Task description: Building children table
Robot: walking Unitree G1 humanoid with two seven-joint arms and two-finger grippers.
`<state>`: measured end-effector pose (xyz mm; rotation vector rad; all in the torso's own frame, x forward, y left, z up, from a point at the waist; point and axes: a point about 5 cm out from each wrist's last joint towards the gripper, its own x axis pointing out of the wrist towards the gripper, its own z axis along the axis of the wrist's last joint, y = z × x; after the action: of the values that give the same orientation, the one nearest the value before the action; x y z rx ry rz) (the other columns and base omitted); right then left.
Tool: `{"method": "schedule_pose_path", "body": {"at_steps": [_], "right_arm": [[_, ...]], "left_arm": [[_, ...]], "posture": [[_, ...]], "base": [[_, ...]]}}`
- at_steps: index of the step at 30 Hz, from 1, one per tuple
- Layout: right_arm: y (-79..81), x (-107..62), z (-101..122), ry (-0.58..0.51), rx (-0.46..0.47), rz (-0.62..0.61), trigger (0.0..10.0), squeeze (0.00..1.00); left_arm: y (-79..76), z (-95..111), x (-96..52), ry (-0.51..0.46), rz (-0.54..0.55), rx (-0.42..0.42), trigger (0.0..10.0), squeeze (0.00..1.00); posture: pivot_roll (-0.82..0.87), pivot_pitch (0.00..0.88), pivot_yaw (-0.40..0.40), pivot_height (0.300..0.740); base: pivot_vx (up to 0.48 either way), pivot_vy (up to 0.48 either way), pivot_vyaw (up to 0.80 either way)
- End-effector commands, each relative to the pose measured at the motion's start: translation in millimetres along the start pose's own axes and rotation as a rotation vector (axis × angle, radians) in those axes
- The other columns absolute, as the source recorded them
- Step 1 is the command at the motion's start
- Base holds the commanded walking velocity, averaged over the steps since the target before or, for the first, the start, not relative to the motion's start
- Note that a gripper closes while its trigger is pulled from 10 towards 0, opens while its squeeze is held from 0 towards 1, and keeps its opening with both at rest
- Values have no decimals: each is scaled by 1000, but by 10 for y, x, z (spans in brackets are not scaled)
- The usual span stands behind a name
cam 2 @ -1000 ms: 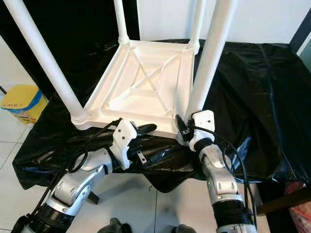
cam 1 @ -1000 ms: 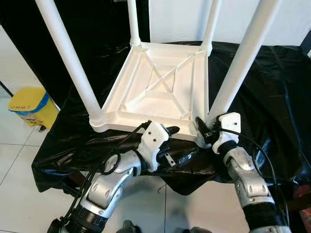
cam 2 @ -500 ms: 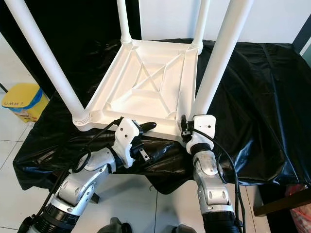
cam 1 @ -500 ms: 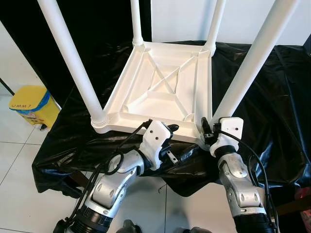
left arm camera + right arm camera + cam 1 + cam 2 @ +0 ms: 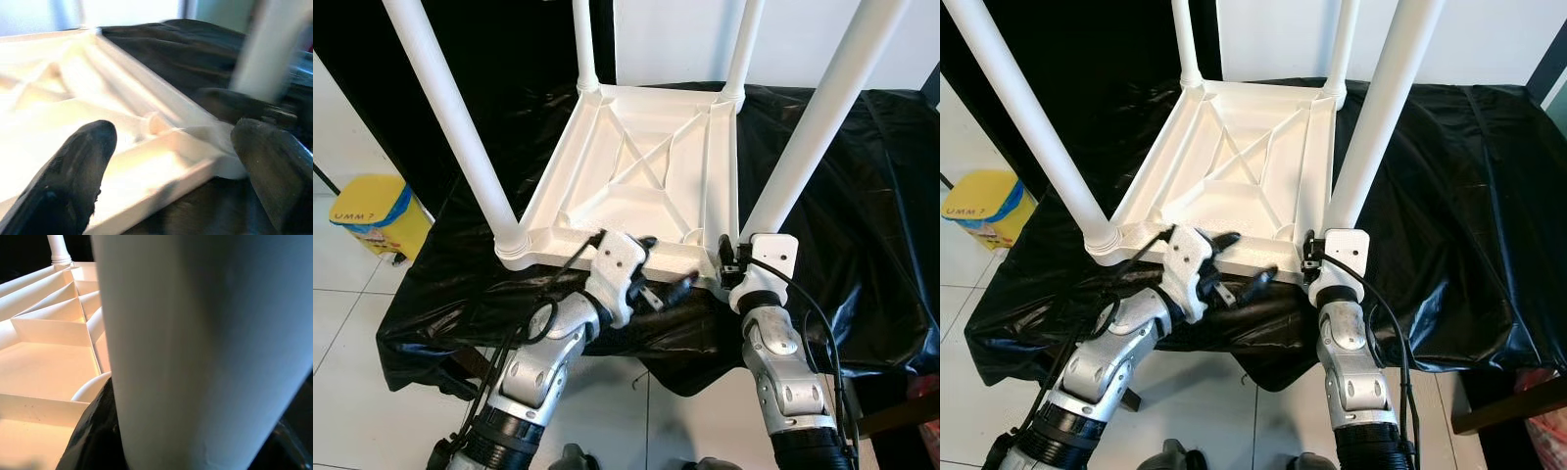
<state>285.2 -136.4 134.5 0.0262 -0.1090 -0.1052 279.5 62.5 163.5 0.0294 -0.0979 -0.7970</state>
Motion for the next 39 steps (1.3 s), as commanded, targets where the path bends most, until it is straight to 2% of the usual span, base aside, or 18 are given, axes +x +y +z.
{"method": "schedule_pose_path", "body": {"at_steps": [1, 2, 7, 12, 13, 20, 21, 22, 26, 28, 30, 34, 39], "right_arm": [[-83, -21, -76, 31, -10, -56, 10000, 0], [-81, -27, -64, 16, 4, -50, 10000, 1000], [-78, -25, -56, 15, 32, -23, 10000, 1000], [-64, -34, -32, -17, 29, 39, 10000, 1000], [-79, -34, -20, -26, 33, 79, 10000, 0], [-127, -27, -1, -38, 42, 173, 10000, 0], [-197, 10, 6, -41, -29, 281, 10000, 0], [-197, 10, 6, -41, -29, 281, 10000, 0], [-242, 63, -15, -32, -106, 437, 10000, 0], [-245, 75, -18, -28, -116, 471, 10000, 0], [-220, 104, -14, -16, -118, 547, 10000, 0], [-154, 159, -3, -16, -128, 614, 10000, 0], [-96, 213, -52, 7, -146, 700, 10000, 0]], "left_arm": [[26, -5, 1, -8, 21, -7, 10000, 0], [50, -5, 6, -31, 41, -32, 10000, 0], [81, -55, 11, -36, 83, -14, 10000, 0], [92, -67, 15, -52, 121, -47, 10000, 0], [99, -65, 0, -55, 126, -60, 10000, 0], [99, -73, -38, -53, 107, -64, 10000, 0], [75, -66, -71, -53, 55, -29, 10000, 0], [75, -66, -71, -53, 55, -29, 10000, 0], [-21, -54, -103, -45, -40, -7, 10000, 0], [-51, -50, -111, -42, -66, -6, 10000, 0], [-124, -61, -137, -26, -131, -8, 10000, 0], [-213, -101, -166, 4, -207, -5, 10000, 0], [-251, -112, -152, 16, -231, 17, 10000, 0]], "posture": [[-141, 94, 38, 740], [-145, 94, 36, 740], [-144, 93, 35, 740], [-143, 93, 39, 740], [-143, 94, 43, 740], [-143, 93, 47, 740], [-144, 91, 49, 740], [-144, 91, 49, 740], [-141, 79, 54, 740], [-141, 79, 54, 740], [-135, 71, 56, 740], [-130, 60, 58, 740], [-122, 47, 60, 740]], "base": [[0, 0, 0], [0, 0, 0], [0, 0, 0], [0, 0, 0], [0, 0, 0], [0, 0, 0], [0, 0, 0], [0, 0, 0], [0, 0, 0], [0, 0, 0], [0, 0, 0], [0, 0, 0], [0, 0, 0]]}}
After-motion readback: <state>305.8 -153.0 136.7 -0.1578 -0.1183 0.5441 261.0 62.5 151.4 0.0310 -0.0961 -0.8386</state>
